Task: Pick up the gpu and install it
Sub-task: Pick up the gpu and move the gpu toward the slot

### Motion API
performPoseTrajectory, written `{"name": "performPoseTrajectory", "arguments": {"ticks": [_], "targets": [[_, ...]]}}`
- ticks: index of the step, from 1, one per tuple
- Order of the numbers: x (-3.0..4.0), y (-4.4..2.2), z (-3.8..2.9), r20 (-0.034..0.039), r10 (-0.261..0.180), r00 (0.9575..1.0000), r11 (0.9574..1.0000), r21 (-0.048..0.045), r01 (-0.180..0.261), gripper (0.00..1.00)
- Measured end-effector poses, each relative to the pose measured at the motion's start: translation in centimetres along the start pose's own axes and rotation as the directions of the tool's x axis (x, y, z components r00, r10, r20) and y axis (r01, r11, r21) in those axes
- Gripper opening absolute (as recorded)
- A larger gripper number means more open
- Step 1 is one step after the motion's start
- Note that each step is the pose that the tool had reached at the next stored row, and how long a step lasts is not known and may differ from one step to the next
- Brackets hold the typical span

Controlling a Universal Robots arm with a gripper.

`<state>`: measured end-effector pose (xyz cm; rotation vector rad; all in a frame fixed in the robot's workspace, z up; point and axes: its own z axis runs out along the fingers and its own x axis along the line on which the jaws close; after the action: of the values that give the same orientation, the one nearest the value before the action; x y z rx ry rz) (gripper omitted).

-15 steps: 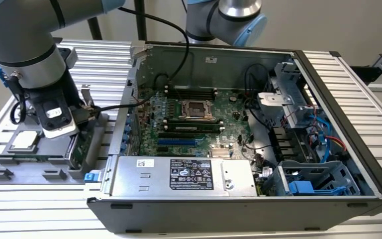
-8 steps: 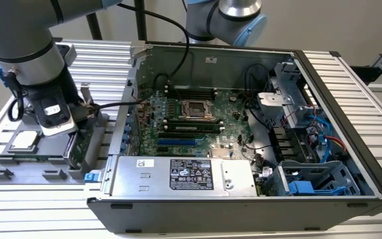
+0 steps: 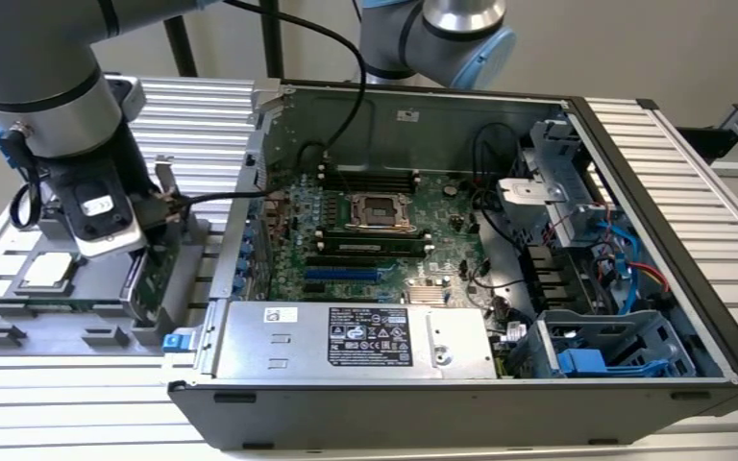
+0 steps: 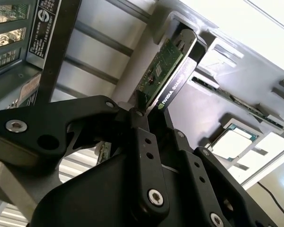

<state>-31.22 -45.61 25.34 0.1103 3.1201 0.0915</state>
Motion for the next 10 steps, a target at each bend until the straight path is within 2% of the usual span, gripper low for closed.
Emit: {"name": "performPoseTrajectory", "arguments": {"ticks": [10], "targets": [[-0.02, 0.04, -0.78, 0.0001, 0.000, 1.0000, 1.0000, 0.0000, 0.000, 0.00]]}}
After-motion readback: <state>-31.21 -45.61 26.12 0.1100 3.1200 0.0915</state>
